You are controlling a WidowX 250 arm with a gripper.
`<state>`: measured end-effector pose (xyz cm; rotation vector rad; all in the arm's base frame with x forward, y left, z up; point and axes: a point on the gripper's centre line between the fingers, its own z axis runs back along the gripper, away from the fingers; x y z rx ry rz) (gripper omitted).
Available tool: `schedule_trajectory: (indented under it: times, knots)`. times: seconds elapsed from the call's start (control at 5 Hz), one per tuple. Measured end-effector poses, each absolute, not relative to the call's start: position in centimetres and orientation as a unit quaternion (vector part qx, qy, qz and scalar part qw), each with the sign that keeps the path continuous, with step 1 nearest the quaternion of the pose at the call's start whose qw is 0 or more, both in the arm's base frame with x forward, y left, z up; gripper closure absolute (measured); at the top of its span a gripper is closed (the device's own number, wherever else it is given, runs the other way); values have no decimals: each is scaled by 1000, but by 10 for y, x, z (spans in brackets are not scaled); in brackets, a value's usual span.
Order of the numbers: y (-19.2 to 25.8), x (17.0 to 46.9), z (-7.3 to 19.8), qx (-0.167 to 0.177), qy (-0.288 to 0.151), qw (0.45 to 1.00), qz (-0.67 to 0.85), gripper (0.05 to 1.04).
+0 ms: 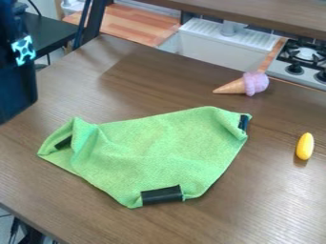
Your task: Unfold the cloth bottom to top.
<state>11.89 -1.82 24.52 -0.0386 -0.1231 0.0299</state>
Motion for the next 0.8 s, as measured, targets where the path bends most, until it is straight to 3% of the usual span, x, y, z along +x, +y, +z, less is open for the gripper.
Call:
schedule_trajectory:
  times: [0.2,0.4,0.6,0.8]
  knots:
    - [-18,119,243,-15,-61,998,18,83]
    - [-52,139,218,48,-76,995,-33,83]
    - [-64,147,202,88,-114,987,-71,83]
    - [-14,138,211,115,-178,972,-105,83]
